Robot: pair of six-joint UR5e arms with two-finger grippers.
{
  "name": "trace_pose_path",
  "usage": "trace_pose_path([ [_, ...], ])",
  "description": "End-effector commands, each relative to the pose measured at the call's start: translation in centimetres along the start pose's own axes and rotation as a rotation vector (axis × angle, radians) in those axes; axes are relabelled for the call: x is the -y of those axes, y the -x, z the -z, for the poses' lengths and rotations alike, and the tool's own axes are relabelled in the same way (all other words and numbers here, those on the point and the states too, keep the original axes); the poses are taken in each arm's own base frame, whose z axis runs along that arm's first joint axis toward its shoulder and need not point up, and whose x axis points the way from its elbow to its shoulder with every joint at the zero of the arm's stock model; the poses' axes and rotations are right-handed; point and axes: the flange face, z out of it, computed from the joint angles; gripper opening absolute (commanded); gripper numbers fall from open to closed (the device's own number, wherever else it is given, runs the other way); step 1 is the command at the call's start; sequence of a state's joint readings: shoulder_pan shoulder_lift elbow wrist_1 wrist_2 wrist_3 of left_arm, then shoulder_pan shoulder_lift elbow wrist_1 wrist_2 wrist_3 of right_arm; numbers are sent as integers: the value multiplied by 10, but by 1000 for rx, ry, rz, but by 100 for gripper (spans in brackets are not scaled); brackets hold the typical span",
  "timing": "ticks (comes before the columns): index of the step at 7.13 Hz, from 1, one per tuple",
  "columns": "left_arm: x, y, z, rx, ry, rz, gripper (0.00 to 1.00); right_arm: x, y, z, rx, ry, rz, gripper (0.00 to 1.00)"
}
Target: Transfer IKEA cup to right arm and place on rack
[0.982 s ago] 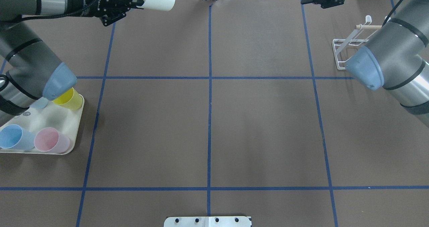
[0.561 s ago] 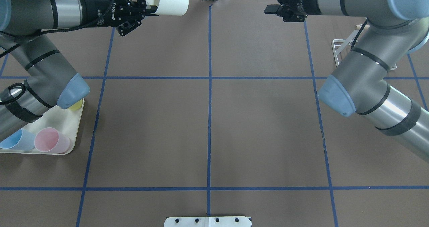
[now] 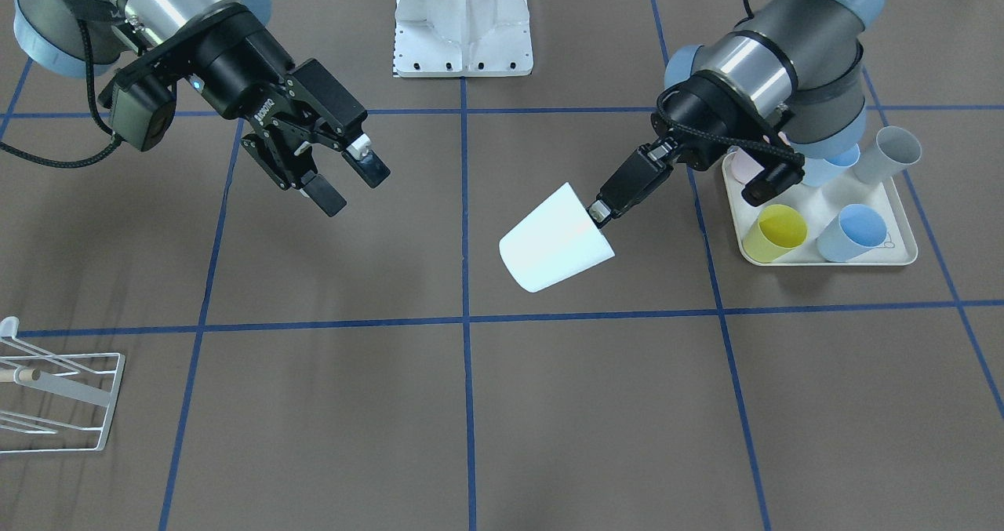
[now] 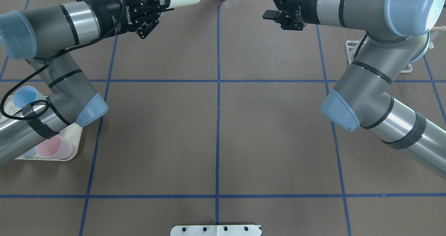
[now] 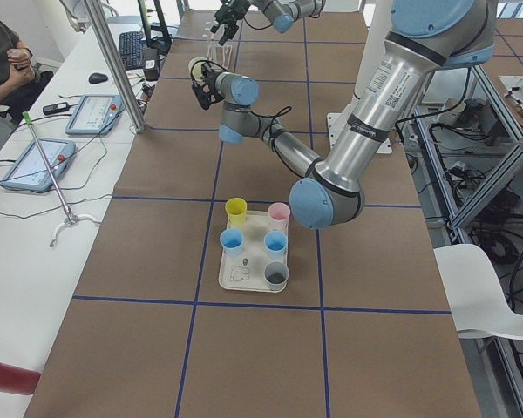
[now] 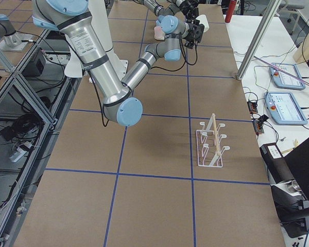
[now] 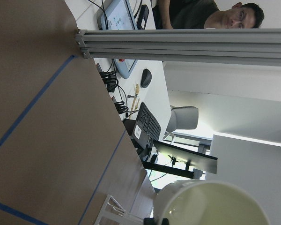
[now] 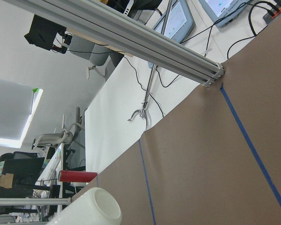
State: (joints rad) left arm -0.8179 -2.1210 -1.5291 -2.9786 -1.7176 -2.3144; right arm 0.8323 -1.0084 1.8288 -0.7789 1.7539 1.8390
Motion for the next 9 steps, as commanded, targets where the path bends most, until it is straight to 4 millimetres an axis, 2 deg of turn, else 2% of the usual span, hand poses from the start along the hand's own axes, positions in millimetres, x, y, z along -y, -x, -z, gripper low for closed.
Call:
trace_pose_path([
  [1, -17, 27, -10, -122, 19, 185, 0, -4, 11, -3, 34, -41, -74, 99],
  [2, -41, 20, -25, -165, 30, 214, 0, -12, 10, -7, 32, -35, -75, 99],
  [3, -51, 22, -30, -168, 41, 224, 0, -17, 8, -11, 35, -45, -78, 99],
  [5, -53, 20, -28, -173, 47, 230, 0, -20, 15, -10, 59, -56, -112, 99],
  [7, -61, 10, -34, -185, 65, 262, 0, -28, 21, -16, 71, -59, -138, 99],
  [9, -68, 8, -37, -184, 74, 268, 0, -34, 25, -26, 69, -47, -156, 99],
])
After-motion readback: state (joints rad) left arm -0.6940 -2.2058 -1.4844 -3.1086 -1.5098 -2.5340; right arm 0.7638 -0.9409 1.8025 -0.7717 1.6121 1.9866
